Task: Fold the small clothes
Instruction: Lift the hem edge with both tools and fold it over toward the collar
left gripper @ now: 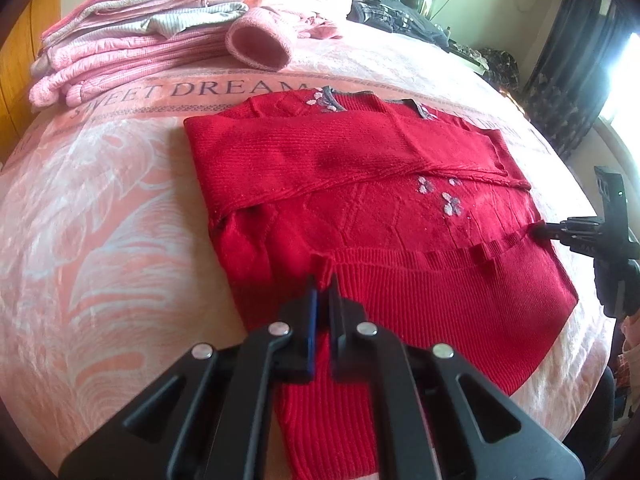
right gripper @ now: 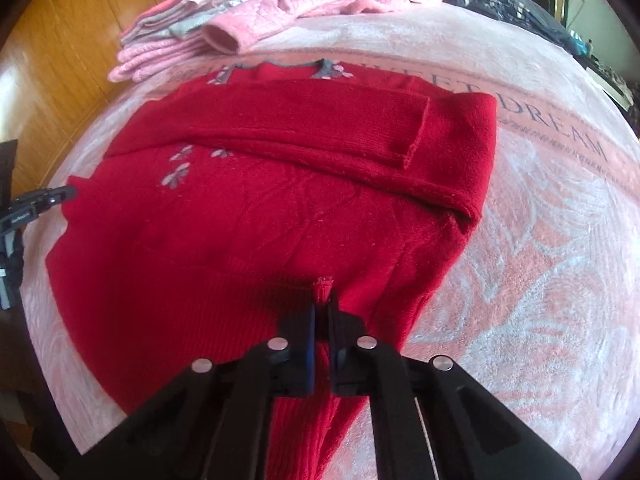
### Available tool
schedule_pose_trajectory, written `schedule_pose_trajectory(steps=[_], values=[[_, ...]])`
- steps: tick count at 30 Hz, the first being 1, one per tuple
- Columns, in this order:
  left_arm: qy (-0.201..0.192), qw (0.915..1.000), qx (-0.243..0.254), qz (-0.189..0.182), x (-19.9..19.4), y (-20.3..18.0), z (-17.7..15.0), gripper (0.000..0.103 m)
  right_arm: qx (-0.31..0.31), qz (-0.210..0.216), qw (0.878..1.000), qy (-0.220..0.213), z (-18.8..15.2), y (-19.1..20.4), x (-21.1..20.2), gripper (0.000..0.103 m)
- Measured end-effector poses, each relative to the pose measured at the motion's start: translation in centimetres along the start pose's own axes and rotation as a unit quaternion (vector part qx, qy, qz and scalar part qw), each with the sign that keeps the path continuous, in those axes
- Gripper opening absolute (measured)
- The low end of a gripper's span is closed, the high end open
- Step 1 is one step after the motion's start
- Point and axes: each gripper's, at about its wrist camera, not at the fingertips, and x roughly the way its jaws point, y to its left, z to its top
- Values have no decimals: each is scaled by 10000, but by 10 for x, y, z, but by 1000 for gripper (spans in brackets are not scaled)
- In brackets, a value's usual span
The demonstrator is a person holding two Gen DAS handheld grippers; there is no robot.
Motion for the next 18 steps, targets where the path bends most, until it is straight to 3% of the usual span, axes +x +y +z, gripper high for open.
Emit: schedule_pose_trajectory(steps=[7, 12, 18], values=[[-5, 10000, -33, 21, 3, 0, 1, 3, 224, 211, 9992, -259, -5, -3, -17, 5], [-390, 9990, -209, -106, -19, -1, 8, 3, 533, 506, 9956, -583, -3, -12, -36, 4], [-830, 9959, -343, -92, -42, -3, 27, 3, 589, 514, 9929, -893, 13, -15, -60, 4]])
